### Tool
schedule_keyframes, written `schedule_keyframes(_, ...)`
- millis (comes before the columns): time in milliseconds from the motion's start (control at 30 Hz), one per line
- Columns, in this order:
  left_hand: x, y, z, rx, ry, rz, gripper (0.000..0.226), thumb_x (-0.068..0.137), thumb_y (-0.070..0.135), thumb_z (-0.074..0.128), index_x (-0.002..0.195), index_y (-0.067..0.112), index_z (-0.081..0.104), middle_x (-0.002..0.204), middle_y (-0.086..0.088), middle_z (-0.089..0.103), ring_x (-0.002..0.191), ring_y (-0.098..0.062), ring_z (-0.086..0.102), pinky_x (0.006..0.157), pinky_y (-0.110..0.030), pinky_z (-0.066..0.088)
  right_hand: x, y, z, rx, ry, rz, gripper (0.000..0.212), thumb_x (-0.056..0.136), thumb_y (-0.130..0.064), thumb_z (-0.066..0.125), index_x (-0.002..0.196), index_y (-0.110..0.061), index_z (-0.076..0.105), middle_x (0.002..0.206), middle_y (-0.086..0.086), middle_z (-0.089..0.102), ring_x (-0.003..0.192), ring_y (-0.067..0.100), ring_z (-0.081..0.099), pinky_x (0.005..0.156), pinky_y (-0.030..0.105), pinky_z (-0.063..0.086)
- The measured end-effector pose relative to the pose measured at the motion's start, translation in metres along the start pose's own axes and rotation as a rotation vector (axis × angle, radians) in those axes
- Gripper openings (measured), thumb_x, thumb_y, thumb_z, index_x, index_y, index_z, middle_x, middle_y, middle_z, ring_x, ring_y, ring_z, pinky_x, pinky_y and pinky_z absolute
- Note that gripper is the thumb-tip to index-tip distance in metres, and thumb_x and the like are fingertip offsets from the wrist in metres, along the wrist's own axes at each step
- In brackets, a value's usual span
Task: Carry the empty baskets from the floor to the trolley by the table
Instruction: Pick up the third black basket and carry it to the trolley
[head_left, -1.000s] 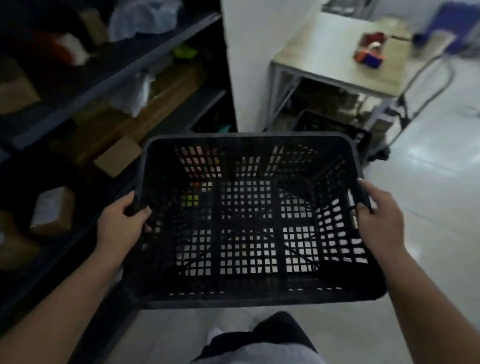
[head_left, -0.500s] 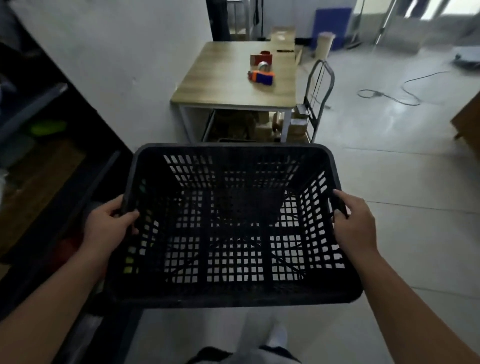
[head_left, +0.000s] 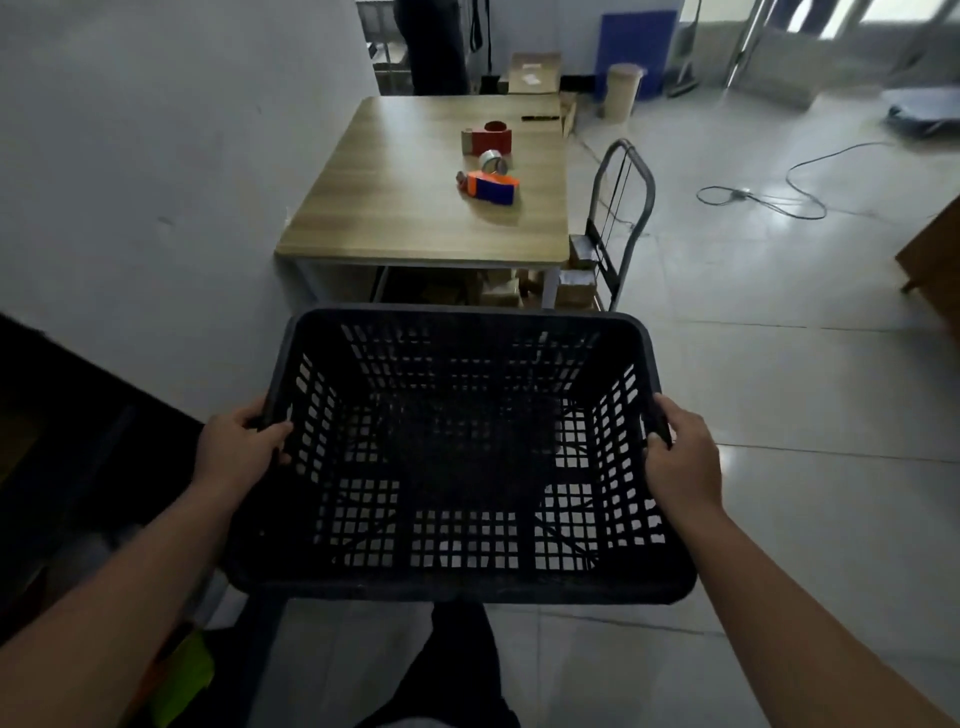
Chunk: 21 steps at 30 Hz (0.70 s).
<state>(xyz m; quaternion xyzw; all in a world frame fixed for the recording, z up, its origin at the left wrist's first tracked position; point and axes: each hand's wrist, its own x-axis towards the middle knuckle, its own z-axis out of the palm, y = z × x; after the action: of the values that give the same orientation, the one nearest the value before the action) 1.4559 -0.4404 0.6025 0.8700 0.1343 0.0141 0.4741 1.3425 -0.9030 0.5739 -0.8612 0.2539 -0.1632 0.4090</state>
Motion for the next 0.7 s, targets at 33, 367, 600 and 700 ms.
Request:
schedule_keyframes(33,0.024,0.002,0.01,0.0,-0.018,0.007,0.029,0.084,0.005,0.07,0.111,0.015,0.072,0.08,-0.005,0.073,0.063,-0.032,0.07,0.067,-0.052,0.06,0.018,-0.001,0.012,-0.007,0.002,0.008,0.051,0.086,-0.001,0.051,0.133,-0.021,0.055,0.126,0.005,0.057,0.115,0.021,0.054,0.092,0.027,0.04)
schedule_keyframes(367,0.259,-0.001,0.109,0.076,-0.117,-0.074,0.037,0.086,0.005,0.069,0.123,0.01,0.068,0.068,-0.013,0.072,0.054,-0.025,0.066,0.053,-0.026,0.053,0.19,-0.018,0.144,-0.084,0.0,0.092,0.052,0.088,0.003,0.052,0.136,-0.018,0.052,0.127,0.005,0.056,0.113,0.022,0.055,0.087,0.029,0.041)
schedule_keyframes(600,0.352,-0.023,0.179,0.094,-0.133,-0.099,0.033,0.086,-0.003,0.066,0.116,0.01,0.068,0.062,-0.005,0.065,0.038,-0.01,0.055,0.039,-0.016,0.043,0.272,0.008,0.211,-0.096,-0.054,0.179,0.052,0.09,0.001,0.052,0.137,-0.02,0.052,0.129,0.003,0.055,0.112,0.021,0.055,0.086,0.031,0.043)
schedule_keyframes(700,0.372,-0.035,0.196,0.099,-0.122,-0.119,0.041,0.085,-0.001,0.068,0.121,0.017,0.067,0.062,-0.001,0.067,0.036,-0.006,0.056,0.039,-0.016,0.043,0.286,0.019,0.23,-0.099,-0.089,0.217,0.053,0.09,0.0,0.051,0.139,-0.022,0.05,0.131,0.003,0.053,0.111,0.021,0.055,0.083,0.03,0.043)
